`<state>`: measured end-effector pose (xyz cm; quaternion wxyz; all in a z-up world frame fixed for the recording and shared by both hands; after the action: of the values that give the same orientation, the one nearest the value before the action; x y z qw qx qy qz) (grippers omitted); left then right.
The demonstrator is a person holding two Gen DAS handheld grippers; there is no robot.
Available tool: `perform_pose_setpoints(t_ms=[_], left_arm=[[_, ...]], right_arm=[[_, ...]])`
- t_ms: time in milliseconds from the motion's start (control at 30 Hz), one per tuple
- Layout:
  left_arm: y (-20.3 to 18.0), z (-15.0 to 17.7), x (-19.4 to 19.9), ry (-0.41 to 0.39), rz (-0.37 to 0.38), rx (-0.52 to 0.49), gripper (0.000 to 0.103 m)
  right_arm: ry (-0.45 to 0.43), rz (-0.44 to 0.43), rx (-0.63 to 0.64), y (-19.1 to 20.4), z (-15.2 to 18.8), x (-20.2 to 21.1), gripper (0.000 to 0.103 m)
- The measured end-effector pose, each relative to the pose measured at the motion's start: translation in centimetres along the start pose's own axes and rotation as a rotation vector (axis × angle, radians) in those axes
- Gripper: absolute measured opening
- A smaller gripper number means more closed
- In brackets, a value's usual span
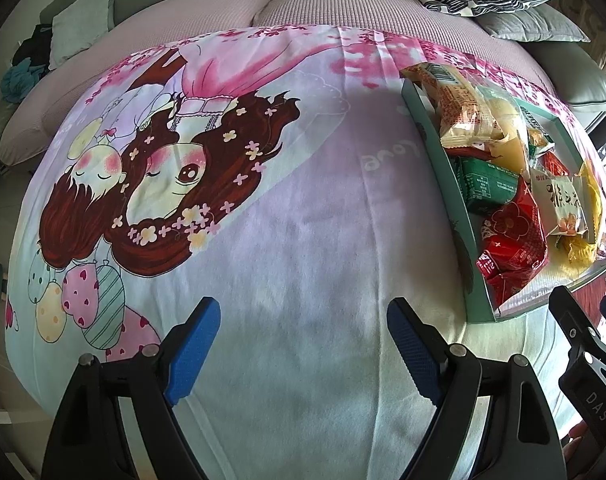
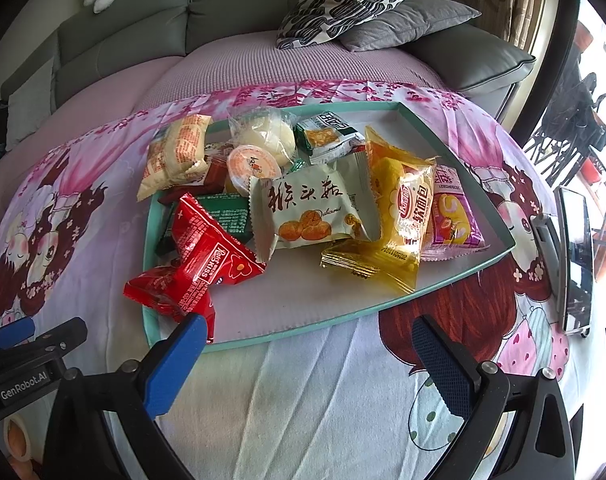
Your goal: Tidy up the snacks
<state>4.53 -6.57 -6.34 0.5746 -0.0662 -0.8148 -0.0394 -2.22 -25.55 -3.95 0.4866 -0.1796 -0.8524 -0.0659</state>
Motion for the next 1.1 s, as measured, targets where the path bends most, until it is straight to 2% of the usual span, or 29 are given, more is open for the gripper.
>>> perform_pose_setpoints(t_ms=[1100], left_arm=[[0.10, -0.04, 0.04, -0.005, 0.002, 0.001, 0.086]], right_arm=[[0.000, 0.007, -0.019, -0.53, 0.00, 0.02, 0.103]])
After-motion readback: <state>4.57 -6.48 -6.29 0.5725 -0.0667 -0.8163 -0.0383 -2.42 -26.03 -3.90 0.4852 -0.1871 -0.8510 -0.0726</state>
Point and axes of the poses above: each gripper's, at about its wrist camera, not at the fingertips, and x roughly against the way its jaws point, y to its left, z to its underside, the point moved 2 cm from there along -x, roughly the way its jaws point, and after that the axes turned 3 degrees about x, right-handed, at the moved point
